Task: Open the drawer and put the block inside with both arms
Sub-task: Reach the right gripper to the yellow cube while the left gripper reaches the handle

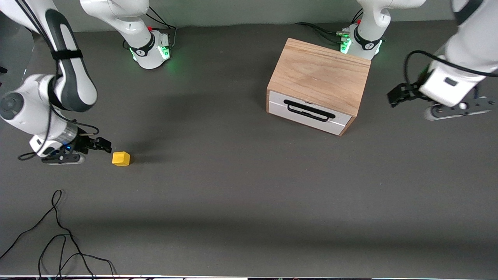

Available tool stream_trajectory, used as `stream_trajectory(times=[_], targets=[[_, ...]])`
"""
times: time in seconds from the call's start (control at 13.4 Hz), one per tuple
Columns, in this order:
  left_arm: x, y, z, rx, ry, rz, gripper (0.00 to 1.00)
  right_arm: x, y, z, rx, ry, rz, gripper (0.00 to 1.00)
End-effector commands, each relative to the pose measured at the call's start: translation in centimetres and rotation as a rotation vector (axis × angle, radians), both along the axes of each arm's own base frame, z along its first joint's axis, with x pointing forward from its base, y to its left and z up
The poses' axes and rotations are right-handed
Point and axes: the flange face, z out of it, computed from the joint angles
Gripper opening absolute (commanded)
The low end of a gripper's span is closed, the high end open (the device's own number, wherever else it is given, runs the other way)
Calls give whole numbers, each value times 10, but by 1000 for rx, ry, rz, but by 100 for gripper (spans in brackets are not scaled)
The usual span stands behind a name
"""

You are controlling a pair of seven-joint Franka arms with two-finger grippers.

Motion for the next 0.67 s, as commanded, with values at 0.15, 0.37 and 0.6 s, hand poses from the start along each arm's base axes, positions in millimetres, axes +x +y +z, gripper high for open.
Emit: stream_trajectory(times=[0.15, 0.37, 0.6], targets=[[10, -47, -43, -47, 84, 277, 100, 9, -1, -55, -3, -26, -7, 100], [9, -104, -72, -24, 93, 379, 100, 6, 3, -85, 14, -26, -33, 100], [-1, -155, -99, 23, 96, 498, 100, 1, 6, -112, 5, -19, -13, 100]])
